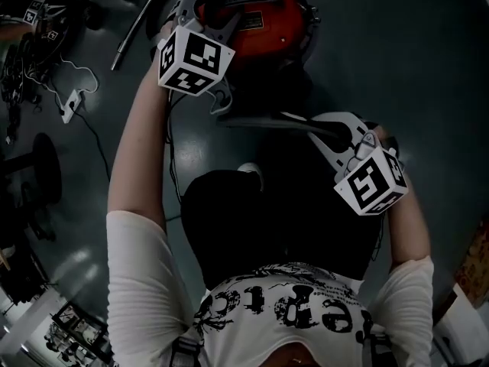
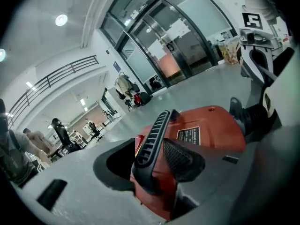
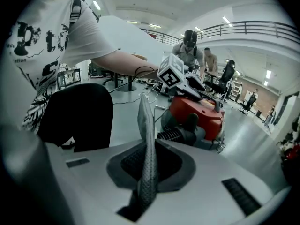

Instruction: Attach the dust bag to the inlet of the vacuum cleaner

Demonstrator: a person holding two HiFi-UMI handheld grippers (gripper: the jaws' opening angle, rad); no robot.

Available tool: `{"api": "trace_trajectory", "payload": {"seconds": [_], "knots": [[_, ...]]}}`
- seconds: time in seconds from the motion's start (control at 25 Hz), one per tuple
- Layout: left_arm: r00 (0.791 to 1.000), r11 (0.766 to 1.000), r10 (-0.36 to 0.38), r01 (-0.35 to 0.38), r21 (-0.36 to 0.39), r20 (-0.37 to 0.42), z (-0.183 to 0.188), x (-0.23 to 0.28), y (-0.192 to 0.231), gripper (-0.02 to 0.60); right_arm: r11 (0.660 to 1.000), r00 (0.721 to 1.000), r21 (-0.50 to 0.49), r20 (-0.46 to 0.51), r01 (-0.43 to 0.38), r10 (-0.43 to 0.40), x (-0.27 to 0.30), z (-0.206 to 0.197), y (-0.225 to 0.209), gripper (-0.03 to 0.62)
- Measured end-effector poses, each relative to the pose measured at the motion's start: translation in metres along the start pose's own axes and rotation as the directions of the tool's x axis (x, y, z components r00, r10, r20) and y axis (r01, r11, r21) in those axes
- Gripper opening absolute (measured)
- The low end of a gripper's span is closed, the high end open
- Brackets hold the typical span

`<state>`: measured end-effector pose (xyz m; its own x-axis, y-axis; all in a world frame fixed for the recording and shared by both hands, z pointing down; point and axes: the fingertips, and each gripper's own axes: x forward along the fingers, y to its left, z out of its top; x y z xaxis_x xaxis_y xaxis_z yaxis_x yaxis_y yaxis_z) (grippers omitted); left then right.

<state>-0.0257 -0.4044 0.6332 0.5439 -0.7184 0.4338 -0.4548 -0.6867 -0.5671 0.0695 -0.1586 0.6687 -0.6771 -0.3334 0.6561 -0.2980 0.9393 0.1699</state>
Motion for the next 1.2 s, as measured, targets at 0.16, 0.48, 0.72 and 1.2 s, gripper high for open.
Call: {"api": "trace_trajectory", "payload": {"seconds": [0.16, 0.48, 0.72, 1.2], "knots": [[0.998, 0.998, -0.064, 0.064, 0.004, 0.003, 0.004, 0.004, 0.0, 0.172, 0.999, 1.0, -0.033, -0.004, -0.004, 0.003, 0.003, 0.001, 0.002, 0.023], [0.993, 0.993, -0.114, 0.114, 0.021, 0.037, 0.01, 0.004, -0.001, 0.172, 0.999, 1.0, -0.039, -0.014, 0.023, -0.024, 0.016, -0.021, -0.008, 0.023], [0.994, 0.995, -0.098, 0.097, 0.018, 0.057, 0.01, 0.005, 0.0, 0.172, 0.993, 0.998, -0.107, -0.003, 0.057, -0.058, 0.019, -0.015, -0.02, 0.026], [0.994, 0.996, -0.089, 0.09, -0.012, 0.059, 0.012, 0.003, 0.001, 0.172, 0.974, 0.974, -0.023, -0.021, 0.227, -0.228, 0.025, -0.009, -0.031, 0.043]]}}
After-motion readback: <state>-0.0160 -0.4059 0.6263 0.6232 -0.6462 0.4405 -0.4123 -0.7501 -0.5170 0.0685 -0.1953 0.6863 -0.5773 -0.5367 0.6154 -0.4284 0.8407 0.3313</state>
